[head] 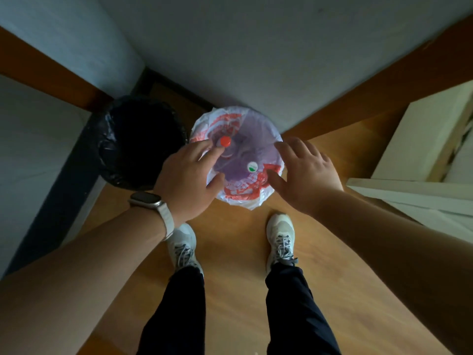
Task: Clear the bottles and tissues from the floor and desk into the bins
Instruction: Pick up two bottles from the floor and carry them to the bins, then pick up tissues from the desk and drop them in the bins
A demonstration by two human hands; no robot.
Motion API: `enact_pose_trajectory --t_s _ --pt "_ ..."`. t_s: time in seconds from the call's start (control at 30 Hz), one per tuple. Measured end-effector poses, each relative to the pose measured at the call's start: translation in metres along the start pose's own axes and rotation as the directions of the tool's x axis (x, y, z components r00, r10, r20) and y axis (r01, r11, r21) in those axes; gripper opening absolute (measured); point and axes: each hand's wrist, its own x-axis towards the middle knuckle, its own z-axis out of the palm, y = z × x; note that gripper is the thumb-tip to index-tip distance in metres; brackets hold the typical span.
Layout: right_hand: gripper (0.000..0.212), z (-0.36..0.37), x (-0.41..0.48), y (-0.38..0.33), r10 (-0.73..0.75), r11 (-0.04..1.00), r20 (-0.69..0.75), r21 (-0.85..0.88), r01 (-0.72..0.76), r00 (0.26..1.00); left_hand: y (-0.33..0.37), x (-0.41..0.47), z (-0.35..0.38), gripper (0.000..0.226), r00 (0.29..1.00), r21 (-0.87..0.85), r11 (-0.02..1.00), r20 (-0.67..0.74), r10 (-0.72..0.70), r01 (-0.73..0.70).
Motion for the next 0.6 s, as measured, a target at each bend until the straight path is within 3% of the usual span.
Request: enact_pose_trajectory --t_s 0.27,0.6 --pt "0.051 -0.115 -0.064 -0.050 -0.027 0.996 -0.084 -0.082 0.020 0.996 0.033 -0.033 -0.132 0.052 0.981 0.184 0.964 0.029 0.190 -0.192" --pt "0.050 -0.234 -0.166 -0.110 0.107 0.984 -0.178 -0.119 -0.129 0.978 0.080 -0.074 -0.276 0.053 0.930 0.277 0.890 0.048 0.363 -0.362"
